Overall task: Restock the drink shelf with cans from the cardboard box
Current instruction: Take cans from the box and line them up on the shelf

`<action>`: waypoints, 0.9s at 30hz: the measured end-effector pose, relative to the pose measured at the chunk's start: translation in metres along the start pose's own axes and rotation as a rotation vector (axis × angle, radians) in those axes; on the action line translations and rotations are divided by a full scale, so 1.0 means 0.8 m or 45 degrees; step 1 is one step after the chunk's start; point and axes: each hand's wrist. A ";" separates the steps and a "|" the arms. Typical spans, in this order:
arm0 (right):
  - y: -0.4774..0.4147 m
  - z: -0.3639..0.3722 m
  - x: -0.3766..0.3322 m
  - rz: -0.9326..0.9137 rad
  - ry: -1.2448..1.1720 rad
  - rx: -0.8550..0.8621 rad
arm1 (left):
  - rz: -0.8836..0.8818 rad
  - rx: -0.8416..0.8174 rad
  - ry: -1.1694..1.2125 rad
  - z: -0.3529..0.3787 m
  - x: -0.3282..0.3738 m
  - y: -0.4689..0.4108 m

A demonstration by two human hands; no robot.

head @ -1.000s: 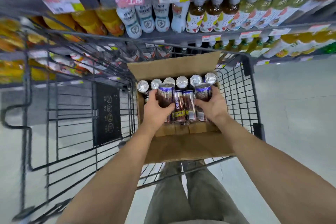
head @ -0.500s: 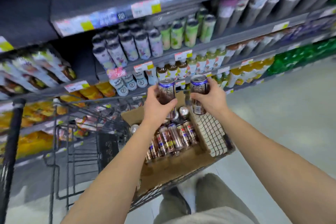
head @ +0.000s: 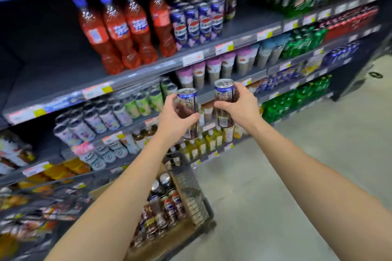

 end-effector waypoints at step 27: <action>-0.352 -0.293 0.043 -0.267 0.035 -0.082 | 0.104 0.147 -0.077 0.215 0.240 -0.313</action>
Point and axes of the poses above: each hand's wrist, its own y-axis away from the middle knuckle, its own z-axis out of the palm, x = y × z, and after that the axes turned 6 degrees about -x, right-handed
